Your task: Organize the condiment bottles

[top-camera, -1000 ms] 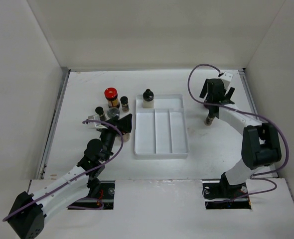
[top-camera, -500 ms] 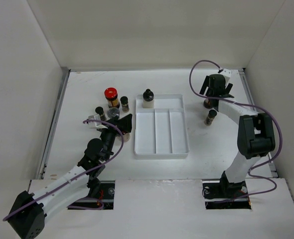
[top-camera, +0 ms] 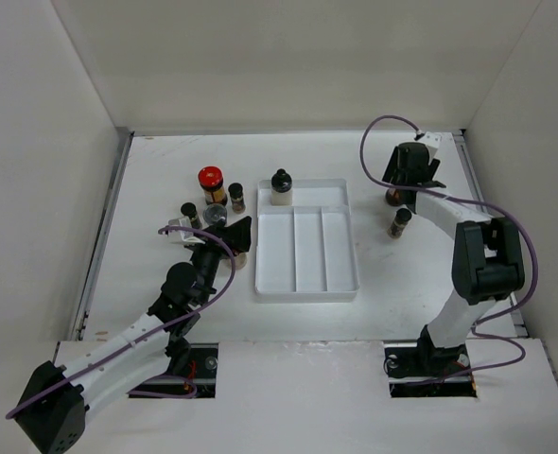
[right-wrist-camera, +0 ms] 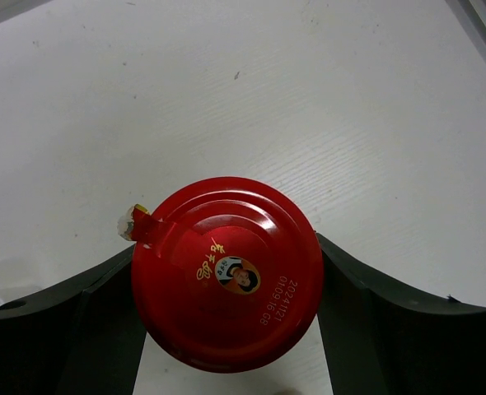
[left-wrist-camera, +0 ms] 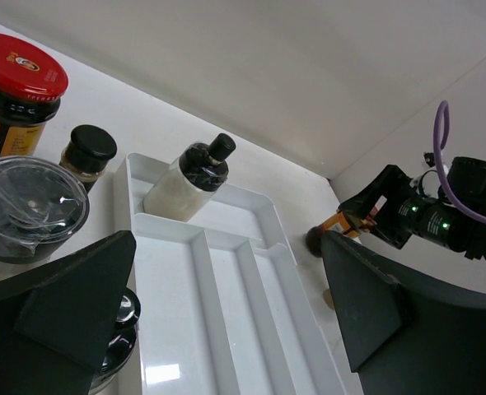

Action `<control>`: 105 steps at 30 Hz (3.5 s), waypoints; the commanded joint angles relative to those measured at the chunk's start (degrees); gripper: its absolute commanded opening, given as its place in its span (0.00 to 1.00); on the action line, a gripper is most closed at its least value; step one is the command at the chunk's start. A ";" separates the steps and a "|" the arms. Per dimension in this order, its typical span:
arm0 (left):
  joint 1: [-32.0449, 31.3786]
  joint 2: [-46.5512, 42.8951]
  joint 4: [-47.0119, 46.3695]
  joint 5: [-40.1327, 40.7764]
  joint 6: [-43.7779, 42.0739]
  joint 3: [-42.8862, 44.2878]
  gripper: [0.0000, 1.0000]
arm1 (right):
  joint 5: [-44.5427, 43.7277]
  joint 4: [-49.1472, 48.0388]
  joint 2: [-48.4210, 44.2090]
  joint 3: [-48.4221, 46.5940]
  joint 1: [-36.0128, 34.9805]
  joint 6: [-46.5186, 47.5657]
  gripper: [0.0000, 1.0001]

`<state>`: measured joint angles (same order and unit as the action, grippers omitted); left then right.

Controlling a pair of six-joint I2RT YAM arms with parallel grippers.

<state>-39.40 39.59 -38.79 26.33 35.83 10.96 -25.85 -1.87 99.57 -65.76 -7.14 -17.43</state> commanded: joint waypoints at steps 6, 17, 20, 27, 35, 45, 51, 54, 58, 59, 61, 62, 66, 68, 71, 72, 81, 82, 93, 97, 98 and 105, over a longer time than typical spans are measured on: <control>0.42 -0.22 -2.79 -0.75 0.55 0.03 1.00 | -0.35 -9.21 -11.50 -3.23 -7.48 2.14 0.50; 0.42 -0.75 -2.52 -0.84 0.38 0.03 1.00 | 3.08 -9.91 -0.54 -14.82 -22.95 0.03 0.50; 0.42 -0.66 -2.61 -0.84 0.29 0.03 1.00 | 3.17 -10.17 3.77 -18.60 -24.63 -0.06 0.50; 0.51 -0.30 -2.79 -0.93 0.29 -0.06 1.00 | 2.38 -10.08 9.68 -20.65 -26.22 0.21 0.51; 0.60 0.75 -2.79 -0.93 0.55 0.11 1.00 | 2.38 -10.17 10.38 -16.78 -26.83 -0.76 0.57; 0.68 1.10 -2.96 -0.93 0.55 0.03 1.00 | 2.38 -10.61 8.37 -14.49 -27.27 -0.85 0.83; 0.68 0.22 -3.05 -0.84 0.46 -0.06 1.00 | 2.91 -9.73 -0.76 -9.93 -27.27 -1.29 0.92; 0.86 0.40 -2.96 -0.92 0.38 -0.06 1.00 | 1.51 -10.08 -8.49 -3.27 -26.40 -1.90 0.87; 0.95 -0.39 -2.70 -0.93 0.55 -0.06 1.00 | -5.69 -9.12 -20.87 9.82 -21.48 -4.88 0.45; 0.95 -0.57 -2.61 -0.93 0.55 -0.06 1.00 | -7.53 -7.73 -23.95 12.90 -20.60 -6.20 0.38; 0.95 -0.48 -2.61 -0.93 0.55 -0.06 1.00 | -10.88 -3.51 -29.41 17.75 -18.75 -8.22 0.32; 0.95 -0.31 -2.61 -0.93 0.55 -0.06 1.00 | -12.46 -1.58 -31.35 19.60 -18.05 -8.93 0.33; 0.68 0.04 -2.79 -1.10 0.55 0.03 1.00 | -16.16 3.00 -34.26 25.23 -14.62 -10.16 0.70; 0.68 -0.13 -2.79 -1.10 0.64 0.03 1.00 | -15.56 4.24 -33.92 26.38 -12.51 -11.22 0.85; 0.77 -0.04 -2.79 -1.10 0.64 0.03 1.00 | -11.78 4.16 -32.34 26.47 -11.19 -11.92 0.90; 0.77 0.04 -2.79 -1.10 0.64 0.03 1.00 | -10.90 3.46 -31.29 26.21 -10.67 -11.75 0.90; 0.68 0.13 -2.96 -1.54 0.73 0.11 1.00 | -7.29 -3.75 -22.85 24.63 -8.29 -11.57 0.81; 0.68 -0.04 -3.05 -1.54 0.73 0.03 1.00 | -7.03 -4.28 -21.97 24.45 -7.94 -11.75 0.78; 0.77 0.31 -3.05 -1.63 0.90 -0.06 1.00 | -7.20 -9.90 -19.58 23.31 -5.82 -10.43 0.48; 0.68 0.75 -3.05 -1.63 1.08 0.03 1.00 | -8.87 -10.79 -22.22 23.04 -5.91 -8.33 0.40; 0.68 0.66 -3.05 -1.63 1.08 0.03 1.00 | -9.04 -10.70 -22.83 22.52 -6.35 -8.06 0.39; 0.77 1.71 -3.93 -2.07 1.43 -0.06 1.00 | -7.47 -11.57 -19.52 13.04 -14.34 -4.64 0.38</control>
<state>-38.65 41.10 -39.00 25.17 36.53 10.96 -33.67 -8.01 78.56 -46.41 -18.37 -24.62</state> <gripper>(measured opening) 0.997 0.521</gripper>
